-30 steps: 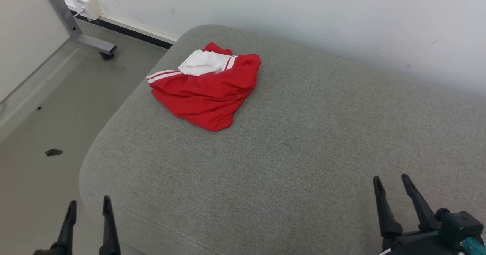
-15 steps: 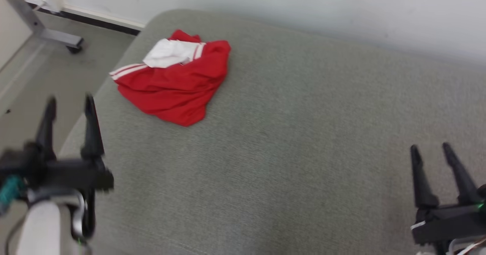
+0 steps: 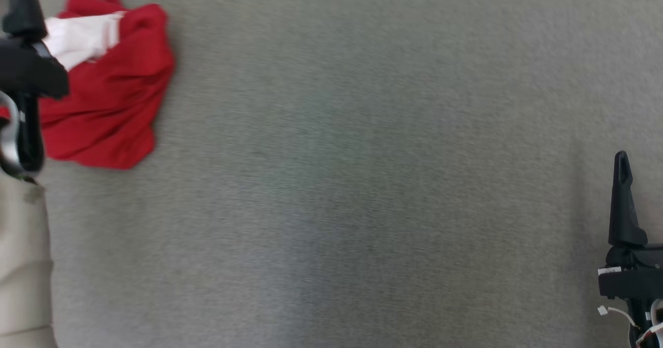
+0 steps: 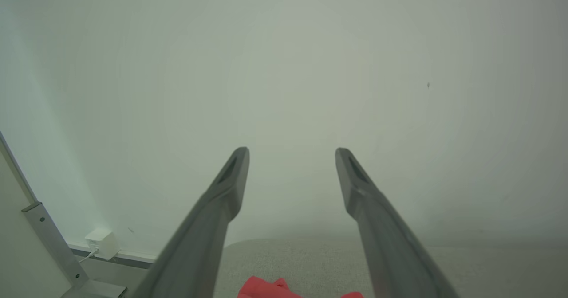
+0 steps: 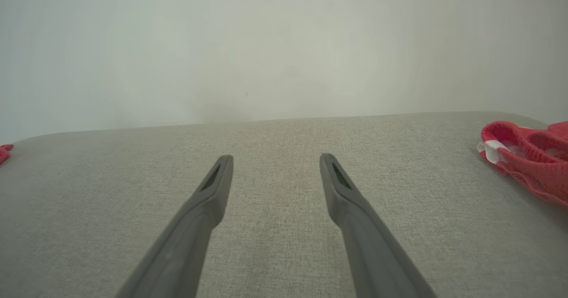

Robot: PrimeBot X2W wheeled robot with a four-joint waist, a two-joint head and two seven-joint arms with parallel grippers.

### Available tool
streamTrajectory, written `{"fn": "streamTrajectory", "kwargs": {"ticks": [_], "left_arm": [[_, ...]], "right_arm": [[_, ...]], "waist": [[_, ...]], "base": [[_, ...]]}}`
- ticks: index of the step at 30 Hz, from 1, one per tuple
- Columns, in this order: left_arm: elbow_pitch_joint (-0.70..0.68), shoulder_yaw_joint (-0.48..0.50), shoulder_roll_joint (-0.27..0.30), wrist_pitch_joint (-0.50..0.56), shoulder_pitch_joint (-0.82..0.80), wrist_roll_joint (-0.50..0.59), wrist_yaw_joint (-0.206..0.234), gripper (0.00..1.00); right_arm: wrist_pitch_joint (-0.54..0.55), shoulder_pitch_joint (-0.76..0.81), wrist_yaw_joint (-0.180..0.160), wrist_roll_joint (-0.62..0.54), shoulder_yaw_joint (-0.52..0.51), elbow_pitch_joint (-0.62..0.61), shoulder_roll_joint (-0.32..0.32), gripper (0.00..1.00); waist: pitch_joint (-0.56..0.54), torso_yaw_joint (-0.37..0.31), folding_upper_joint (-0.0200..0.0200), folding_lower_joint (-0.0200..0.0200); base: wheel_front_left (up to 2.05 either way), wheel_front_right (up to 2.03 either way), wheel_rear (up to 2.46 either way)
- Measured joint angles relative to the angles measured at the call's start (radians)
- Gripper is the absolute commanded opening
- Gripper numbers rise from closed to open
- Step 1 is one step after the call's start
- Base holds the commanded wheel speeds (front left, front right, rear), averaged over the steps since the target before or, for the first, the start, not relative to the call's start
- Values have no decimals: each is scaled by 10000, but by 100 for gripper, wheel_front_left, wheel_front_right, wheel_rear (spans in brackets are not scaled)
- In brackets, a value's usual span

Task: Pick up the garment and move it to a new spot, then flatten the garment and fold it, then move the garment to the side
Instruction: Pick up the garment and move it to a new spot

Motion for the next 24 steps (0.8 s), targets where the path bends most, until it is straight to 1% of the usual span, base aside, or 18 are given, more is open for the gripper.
{"fn": "streamTrajectory", "kwargs": {"ticks": [3,4,8,9,11,16,18,21,24], "left_arm": [[648,59,228,186,-518,-63,0,100],[1162,130,357,456,-720,-119,40,100],[2251,261,692,982,-872,-199,94,100],[2251,261,692,982,-872,-199,94,100],[2698,259,784,1218,-859,-207,94,100],[3825,449,1047,2196,-836,-583,157,100],[4144,433,1089,2512,-837,-646,79,100],[4715,351,1133,3371,-862,-717,77,100],[5244,261,1227,4487,-1086,-748,105,100]], "right_arm": [[-73,-170,0,0,2,-19,42,100],[-138,-226,0,2,-19,0,61,100],[-186,-291,0,4,0,77,107,100],[-186,-291,0,4,0,77,107,100],[-228,-314,0,4,4,132,138,100],[-274,-364,0,2,19,222,167,100],[-286,-384,0,2,25,238,182,100],[-291,-413,0,0,58,257,188,100],[-309,-453,0,0,107,272,194,100]], "waist": [[391,-491,0,0],[628,-790,-1,-1],[1027,-1284,0,0],[1027,-1284,0,0],[1176,-1486,-1,-2],[1405,-1813,-1,-3],[1435,-1857,0,-3],[1397,-1851,-2,-3],[1340,-1860,-3,-5]], "base": [[0,0,0],[0,0,0],[0,0,0],[0,0,0],[0,0,0],[0,0,0],[0,0,0],[0,0,0],[0,0,0]]}}
